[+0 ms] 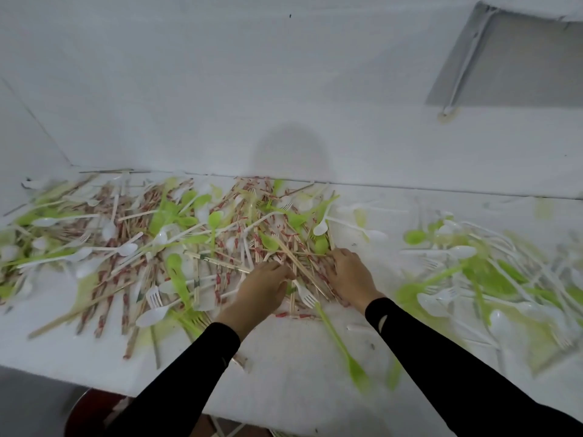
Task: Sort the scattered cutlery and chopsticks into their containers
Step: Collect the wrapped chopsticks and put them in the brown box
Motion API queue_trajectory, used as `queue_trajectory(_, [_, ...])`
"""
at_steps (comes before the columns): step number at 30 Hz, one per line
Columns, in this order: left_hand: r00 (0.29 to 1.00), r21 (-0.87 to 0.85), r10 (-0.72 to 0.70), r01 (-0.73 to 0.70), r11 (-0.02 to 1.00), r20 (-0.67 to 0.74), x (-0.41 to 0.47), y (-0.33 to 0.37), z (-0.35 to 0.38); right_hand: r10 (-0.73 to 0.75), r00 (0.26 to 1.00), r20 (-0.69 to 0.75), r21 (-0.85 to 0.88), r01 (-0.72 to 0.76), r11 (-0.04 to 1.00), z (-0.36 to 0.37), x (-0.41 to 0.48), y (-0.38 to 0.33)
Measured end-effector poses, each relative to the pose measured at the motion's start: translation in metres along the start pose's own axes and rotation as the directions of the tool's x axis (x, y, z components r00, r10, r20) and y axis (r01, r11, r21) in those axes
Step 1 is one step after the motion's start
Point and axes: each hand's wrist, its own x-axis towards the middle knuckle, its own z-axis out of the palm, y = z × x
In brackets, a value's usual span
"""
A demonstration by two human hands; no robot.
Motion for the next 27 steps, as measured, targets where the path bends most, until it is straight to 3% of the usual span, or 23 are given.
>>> queue_trajectory(2, [0.994, -0.017, -0.007, 0.009, 1.000, 0.112, 0.011, 0.000, -0.004, 0.037, 0.999, 0.003, 0.001, -0.037, 0.999, 0.001, 0.009, -0.003])
queue_trajectory(5, [0.969, 0.093, -0.056, 0.035, 0.995, 0.242, 0.027, -0.008, -0.010, 0.087, 0.996, -0.008, -0.015, -0.087, 0.996, 0.001, 0.023, -0.003])
queue_trajectory(12, [0.985, 0.172, 0.013, -0.043, 0.984, 0.175, 0.071, -0.013, 0.005, 0.205, 0.978, 0.042, 0.022, -0.207, 0.978, -0.009, 0.032, 0.018])
queue_trajectory(15, [0.962, 0.234, 0.128, -0.185, 0.954, 0.240, 0.084, -0.012, 0.022, 0.248, 0.968, 0.037, 0.043, -0.249, 0.967, -0.016, 0.034, 0.027])
queue_trajectory(20, [0.911, 0.163, 0.257, -0.321, 0.933, 0.322, 0.099, -0.021, 0.036, 0.287, 0.958, -0.002, 0.054, -0.287, 0.957, -0.022, 0.038, 0.029])
queue_trajectory(27, [0.905, -0.090, 0.229, -0.211, 0.973, 0.359, 0.095, -0.030, 0.027, 0.230, 0.970, 0.085, 0.002, -0.231, 0.973, -0.014, 0.049, 0.024])
